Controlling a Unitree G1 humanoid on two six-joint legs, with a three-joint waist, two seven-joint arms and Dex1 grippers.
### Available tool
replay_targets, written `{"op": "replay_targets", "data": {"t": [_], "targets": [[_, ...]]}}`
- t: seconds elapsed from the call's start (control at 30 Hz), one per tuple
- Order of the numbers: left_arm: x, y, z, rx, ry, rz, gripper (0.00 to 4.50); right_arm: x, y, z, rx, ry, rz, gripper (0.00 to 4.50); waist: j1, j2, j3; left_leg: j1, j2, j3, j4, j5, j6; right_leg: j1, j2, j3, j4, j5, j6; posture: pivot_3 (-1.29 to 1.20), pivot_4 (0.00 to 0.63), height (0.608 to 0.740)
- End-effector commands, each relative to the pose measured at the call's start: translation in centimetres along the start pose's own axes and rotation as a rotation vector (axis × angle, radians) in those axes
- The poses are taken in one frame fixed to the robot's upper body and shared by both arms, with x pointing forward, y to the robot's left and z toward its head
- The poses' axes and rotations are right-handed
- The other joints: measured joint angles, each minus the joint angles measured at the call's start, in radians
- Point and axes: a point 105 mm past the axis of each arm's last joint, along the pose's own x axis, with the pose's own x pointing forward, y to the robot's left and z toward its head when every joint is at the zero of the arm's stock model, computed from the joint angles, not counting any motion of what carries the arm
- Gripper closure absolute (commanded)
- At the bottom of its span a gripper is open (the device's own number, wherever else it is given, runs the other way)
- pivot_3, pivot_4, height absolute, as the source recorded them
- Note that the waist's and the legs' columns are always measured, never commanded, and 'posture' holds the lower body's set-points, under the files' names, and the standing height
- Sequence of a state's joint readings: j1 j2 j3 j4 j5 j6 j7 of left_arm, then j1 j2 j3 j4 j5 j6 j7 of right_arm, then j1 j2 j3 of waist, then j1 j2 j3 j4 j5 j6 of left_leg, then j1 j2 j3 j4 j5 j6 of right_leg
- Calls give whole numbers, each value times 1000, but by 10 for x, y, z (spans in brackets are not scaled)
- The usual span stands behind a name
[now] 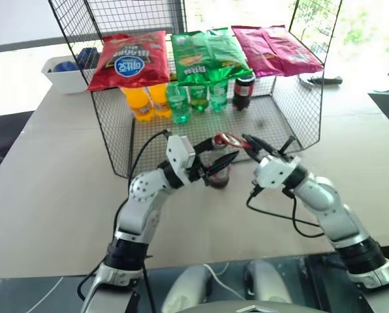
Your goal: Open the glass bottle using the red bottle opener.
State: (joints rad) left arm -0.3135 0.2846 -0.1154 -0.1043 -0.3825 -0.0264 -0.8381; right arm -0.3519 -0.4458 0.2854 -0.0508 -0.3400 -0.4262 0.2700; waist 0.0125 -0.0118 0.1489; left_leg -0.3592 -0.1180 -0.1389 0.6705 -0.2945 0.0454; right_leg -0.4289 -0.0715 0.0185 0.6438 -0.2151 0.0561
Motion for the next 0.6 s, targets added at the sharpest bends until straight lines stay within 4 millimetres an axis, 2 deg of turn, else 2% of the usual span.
{"op": "replay_targets", "data": {"t": [0.03, 0.27, 0.43, 0.6], "targets": [[-3, 2, -14, -26, 56, 22, 2763, 5, 20, -1, -47, -32, 63, 4500, 0, 0, -1, 0, 0, 0, 0, 0, 0, 0, 0, 0, 0, 0, 0, 0, 150, 734], [1, 5, -16, -38, 49, 40, 2763, 10, 28, 2, -106, -104, 76, 4500, 1, 0, -2, 14, 0, 1, -2, 0, 0, 13, 1, 1, -1, 0, 0, 0, 150, 734], [3, 5, -18, -46, 51, 45, 2763, 11, 30, 5, -212, -161, 85, 4500, 0, 0, -2, 14, 1, 1, -2, 0, 0, 14, 1, 2, -1, 0, 0, 0, 150, 734], [3, 5, -19, -51, 54, 52, 2763, 14, 18, 1, -314, -182, 66, 4500, 0, 0, -2, 15, 1, 2, -2, 0, 0, 14, 1, 3, -1, 0, 0, 0, 150, 734]]}}
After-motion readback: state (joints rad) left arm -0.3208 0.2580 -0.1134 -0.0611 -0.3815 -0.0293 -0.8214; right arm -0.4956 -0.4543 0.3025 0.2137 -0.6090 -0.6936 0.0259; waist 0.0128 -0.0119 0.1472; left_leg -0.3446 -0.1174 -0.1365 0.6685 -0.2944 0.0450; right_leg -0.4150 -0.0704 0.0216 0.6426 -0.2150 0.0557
